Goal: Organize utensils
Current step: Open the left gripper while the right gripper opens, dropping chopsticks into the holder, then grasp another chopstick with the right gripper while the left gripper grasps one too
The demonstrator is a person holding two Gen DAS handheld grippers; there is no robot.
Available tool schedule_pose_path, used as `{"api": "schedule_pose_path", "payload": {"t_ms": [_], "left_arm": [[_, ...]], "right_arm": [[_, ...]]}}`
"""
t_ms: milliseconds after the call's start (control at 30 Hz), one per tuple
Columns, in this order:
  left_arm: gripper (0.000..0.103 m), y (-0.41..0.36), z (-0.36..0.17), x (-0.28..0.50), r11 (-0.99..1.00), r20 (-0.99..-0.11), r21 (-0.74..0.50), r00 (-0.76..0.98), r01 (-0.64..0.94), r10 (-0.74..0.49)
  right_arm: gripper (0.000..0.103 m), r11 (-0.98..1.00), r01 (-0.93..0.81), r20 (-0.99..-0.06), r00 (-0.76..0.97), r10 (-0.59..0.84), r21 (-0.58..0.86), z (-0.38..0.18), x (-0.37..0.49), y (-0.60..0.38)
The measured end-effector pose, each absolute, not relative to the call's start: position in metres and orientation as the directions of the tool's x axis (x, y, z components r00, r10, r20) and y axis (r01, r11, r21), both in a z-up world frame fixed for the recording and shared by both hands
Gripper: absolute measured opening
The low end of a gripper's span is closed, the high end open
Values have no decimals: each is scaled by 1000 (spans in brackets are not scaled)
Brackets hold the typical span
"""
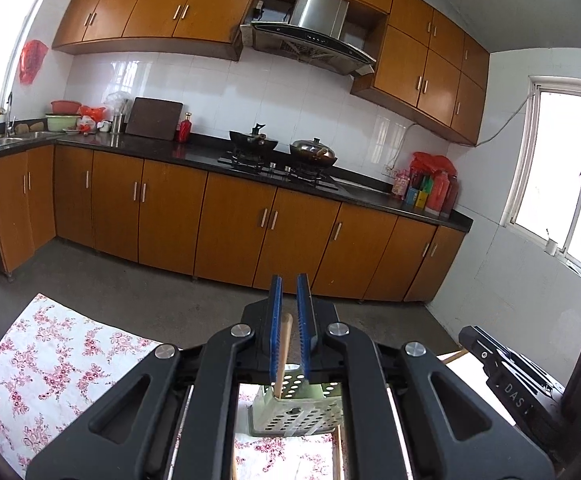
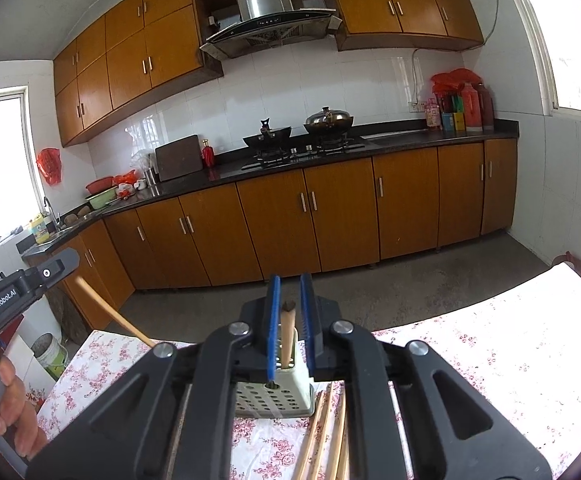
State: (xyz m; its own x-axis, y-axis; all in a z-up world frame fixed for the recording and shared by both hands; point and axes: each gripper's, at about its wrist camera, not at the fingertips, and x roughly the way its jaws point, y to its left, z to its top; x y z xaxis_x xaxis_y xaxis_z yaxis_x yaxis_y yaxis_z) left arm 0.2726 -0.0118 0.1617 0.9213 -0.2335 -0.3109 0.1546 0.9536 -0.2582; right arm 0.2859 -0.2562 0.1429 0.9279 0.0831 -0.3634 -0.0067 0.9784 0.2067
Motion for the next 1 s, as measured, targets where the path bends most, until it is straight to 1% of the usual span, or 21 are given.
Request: {"api": "schedule_pose_path", "payload": {"t_ms": [33, 100, 133, 300, 367, 467, 533, 667, 767, 833, 1000], "left_arm": [[22, -12, 162, 272, 953, -310, -260, 922, 155, -234], [38, -11, 166, 270, 952, -300, -266, 925, 154, -233], [39, -9, 167, 267, 951, -292, -269, 928, 152, -231], [40, 2, 173, 254, 944, -273, -295, 934, 147, -231], [40, 12, 173, 244, 942, -265, -304, 937, 141, -225], [41, 26, 166, 231, 947, -274, -299, 940, 118, -204], [41, 37, 152, 224, 953, -307, -291, 934, 89, -181], [41, 55, 109, 218, 975, -416, -222, 903, 15, -109], [41, 68, 69, 220, 982, -513, -190, 854, -16, -86], [41, 75, 44, 222, 983, -573, -178, 816, -33, -77], [41, 81, 3, 222, 981, -657, -190, 749, -49, -90]], "right_arm": [[17, 978, -4, -359, 930, 81, 210, 144, 284, -257], [21, 977, 0, -347, 935, 77, 215, 146, 278, -261], [23, 977, 3, -338, 939, 71, 215, 148, 273, -263], [26, 976, 38, -326, 945, 35, 215, 148, 245, -274], [26, 974, 56, -343, 939, 24, 219, 139, 233, -281], [26, 972, 91, -407, 913, 6, 217, 115, 220, -291], [26, 970, 109, -470, 883, 7, 219, 91, 217, -296], [26, 969, 115, -627, 777, 49, 218, 25, 225, -294], [21, 967, 100, -707, 700, 100, 236, -14, 234, -286], [19, 966, 93, -734, 668, 120, 243, -28, 239, -278], [17, 977, 70, -771, 627, 113, 200, -56, 241, -260]]}}
